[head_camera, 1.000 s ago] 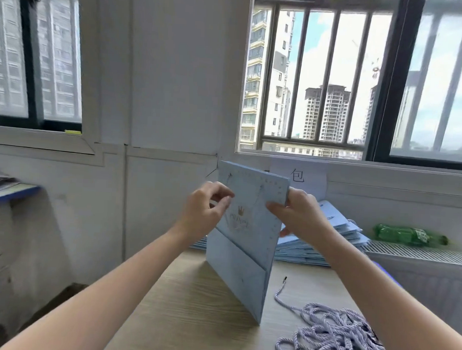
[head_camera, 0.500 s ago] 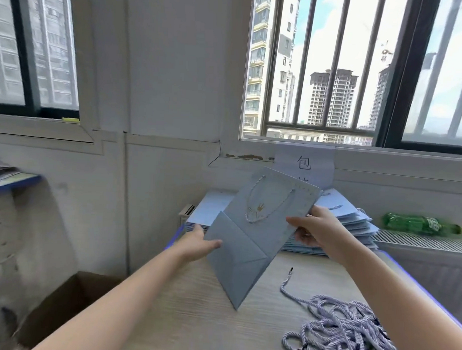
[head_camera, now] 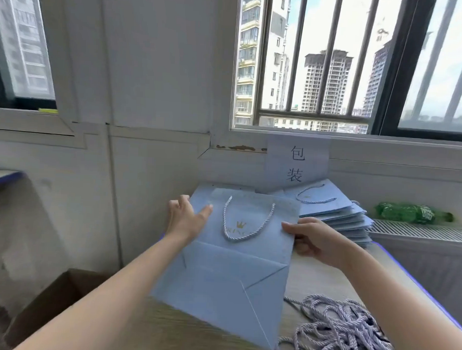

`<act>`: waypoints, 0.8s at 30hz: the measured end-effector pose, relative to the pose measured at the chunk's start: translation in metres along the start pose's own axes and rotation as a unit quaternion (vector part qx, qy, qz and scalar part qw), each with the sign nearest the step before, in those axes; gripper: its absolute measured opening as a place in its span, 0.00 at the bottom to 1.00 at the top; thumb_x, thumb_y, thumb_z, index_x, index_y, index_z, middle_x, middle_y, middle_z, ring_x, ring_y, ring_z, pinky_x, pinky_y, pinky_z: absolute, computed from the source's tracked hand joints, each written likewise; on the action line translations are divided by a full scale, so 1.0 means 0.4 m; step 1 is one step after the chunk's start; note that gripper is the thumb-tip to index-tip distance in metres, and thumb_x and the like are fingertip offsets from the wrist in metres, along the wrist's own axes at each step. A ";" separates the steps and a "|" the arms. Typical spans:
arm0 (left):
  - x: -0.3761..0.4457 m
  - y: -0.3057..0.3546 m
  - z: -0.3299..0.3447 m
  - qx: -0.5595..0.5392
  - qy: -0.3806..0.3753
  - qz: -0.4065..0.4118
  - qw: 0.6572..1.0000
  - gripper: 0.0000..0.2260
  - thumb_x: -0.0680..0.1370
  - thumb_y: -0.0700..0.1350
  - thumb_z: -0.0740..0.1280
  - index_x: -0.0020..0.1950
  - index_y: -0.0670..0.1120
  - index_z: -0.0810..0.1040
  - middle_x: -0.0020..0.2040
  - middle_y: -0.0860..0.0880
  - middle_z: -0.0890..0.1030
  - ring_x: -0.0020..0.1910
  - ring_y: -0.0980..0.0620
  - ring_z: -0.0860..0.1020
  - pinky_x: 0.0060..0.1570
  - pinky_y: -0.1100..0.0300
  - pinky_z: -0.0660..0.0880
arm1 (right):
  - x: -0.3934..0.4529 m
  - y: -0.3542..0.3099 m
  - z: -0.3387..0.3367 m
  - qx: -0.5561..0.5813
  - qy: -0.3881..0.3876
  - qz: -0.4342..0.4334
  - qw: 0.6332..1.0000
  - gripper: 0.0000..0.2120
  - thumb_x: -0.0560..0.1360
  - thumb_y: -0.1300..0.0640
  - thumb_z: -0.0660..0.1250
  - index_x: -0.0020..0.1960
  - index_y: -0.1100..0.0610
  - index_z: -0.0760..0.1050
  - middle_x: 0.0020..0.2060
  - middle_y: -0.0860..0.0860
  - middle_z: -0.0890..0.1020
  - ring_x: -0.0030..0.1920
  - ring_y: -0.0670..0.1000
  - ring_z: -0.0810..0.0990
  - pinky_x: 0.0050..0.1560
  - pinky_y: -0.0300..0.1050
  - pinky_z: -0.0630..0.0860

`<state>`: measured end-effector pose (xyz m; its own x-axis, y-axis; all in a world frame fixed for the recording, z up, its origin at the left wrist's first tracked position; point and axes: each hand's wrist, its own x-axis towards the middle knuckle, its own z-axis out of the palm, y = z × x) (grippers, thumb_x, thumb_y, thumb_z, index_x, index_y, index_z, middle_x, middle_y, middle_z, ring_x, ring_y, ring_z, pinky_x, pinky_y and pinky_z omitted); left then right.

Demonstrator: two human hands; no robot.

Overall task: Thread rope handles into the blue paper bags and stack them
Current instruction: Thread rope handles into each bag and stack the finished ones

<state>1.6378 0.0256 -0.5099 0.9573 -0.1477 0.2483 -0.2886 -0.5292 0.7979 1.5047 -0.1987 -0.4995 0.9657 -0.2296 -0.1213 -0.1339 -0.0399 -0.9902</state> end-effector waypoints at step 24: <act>-0.096 -0.103 0.190 0.349 -0.213 0.151 0.900 0.27 0.82 0.57 0.48 0.78 0.46 0.50 0.78 0.43 0.50 0.77 0.48 0.46 0.74 0.52 0.40 | 0.102 0.202 0.161 -0.652 -0.030 -0.042 0.756 0.27 0.82 0.47 0.42 0.77 0.56 0.41 0.77 0.50 0.42 0.76 0.46 0.39 0.73 0.50 0.38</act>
<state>1.6139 -0.0103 -0.5940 0.7977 -0.6014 0.0443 -0.6004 -0.7851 0.1520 1.5476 -0.1486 -0.5891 0.9861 -0.1296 -0.1039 -0.1390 -0.9863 -0.0892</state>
